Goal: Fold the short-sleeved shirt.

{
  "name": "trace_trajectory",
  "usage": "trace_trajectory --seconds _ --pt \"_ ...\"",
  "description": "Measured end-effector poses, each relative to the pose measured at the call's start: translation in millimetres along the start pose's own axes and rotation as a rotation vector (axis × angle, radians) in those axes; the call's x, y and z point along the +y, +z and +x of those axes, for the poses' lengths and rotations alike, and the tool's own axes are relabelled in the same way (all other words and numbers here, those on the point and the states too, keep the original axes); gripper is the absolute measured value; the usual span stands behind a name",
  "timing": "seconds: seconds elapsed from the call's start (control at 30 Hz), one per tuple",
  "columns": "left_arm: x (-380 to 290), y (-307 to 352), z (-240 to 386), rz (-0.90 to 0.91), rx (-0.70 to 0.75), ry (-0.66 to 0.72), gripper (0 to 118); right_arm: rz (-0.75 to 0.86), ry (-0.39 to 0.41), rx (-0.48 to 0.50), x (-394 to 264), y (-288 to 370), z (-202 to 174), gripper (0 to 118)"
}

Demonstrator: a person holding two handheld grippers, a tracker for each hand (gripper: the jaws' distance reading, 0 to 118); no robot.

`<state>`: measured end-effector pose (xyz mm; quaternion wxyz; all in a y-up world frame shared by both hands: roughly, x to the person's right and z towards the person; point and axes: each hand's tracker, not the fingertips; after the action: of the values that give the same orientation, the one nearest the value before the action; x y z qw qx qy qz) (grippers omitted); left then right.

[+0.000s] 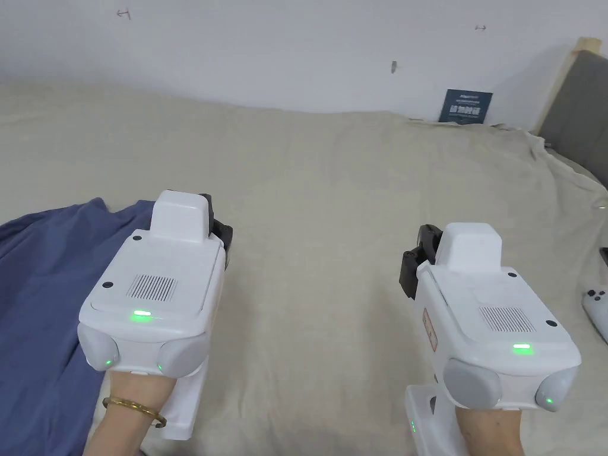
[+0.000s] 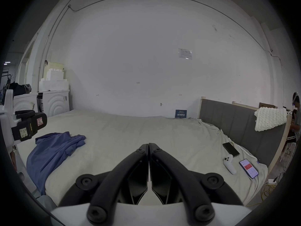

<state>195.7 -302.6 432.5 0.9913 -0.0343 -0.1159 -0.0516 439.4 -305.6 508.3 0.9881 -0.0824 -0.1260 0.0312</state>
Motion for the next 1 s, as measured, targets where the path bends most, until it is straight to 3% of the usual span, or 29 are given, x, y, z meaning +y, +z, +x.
trace_trajectory --seconds 0.53,0.77,1.0 --pt "-10 48 -115 -0.058 0.322 0.019 0 0.014 0.025 0.340 17 -23 -129 0" --pt "-18 59 -143 -0.071 0.391 0.034 0 0.017 0.053 0.415 20 -22 -162 0" --pt "-22 53 -156 -0.115 0.375 0.076 0 0.016 0.069 0.432 20 -21 -171 0"
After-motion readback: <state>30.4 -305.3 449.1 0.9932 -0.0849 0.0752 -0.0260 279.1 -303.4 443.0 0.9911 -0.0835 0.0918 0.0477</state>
